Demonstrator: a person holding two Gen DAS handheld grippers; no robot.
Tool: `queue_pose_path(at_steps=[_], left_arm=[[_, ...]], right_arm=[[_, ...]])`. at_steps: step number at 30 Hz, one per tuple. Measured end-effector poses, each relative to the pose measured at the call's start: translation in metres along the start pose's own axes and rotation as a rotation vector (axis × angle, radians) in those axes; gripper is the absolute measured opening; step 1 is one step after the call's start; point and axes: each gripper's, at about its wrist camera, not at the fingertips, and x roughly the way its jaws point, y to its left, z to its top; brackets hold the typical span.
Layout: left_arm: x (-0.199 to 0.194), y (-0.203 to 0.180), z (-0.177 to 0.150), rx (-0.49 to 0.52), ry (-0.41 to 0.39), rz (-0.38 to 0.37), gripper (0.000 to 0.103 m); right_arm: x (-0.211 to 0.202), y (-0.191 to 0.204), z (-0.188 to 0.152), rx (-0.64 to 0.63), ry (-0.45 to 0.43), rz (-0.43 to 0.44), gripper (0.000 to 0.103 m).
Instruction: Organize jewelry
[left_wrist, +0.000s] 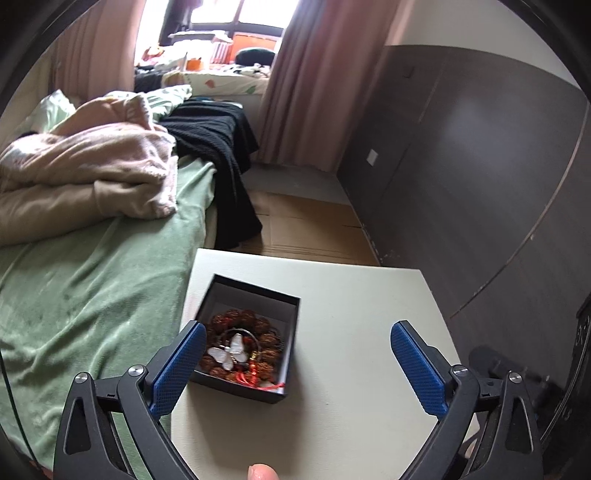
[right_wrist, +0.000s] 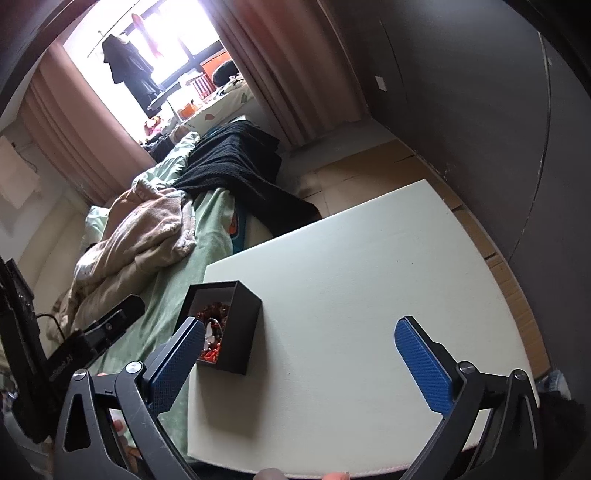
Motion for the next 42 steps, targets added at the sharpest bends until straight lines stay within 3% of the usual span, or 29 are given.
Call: queue_pose_path(at_steps=[7, 15, 27, 42], left_arm=[[-0.011, -0.022, -0.007, 0.041, -0.045, -0.006, 0.102], [-0.029, -0.024, -0.017, 0.056, -0.105, 0.038, 0.102], [-0.039, -0.035, -0.034, 0.140, -0.115, 0.034, 0.102], [-0.037, -0.052, -0.045, 0.190, -0.108, 0.020, 0.102]], right_arm=[[-0.020, -0.020, 0.005, 0.036, -0.036, -0.020, 0.103], [-0.038, -0.029, 0.003, -0.019, -0.059, -0.026, 0.103], [-0.048, -0.035, -0.001, -0.042, -0.045, 0.013, 0.103], [-0.045, -0.020, -0.012, -0.150, -0.043, -0.029, 0.103]])
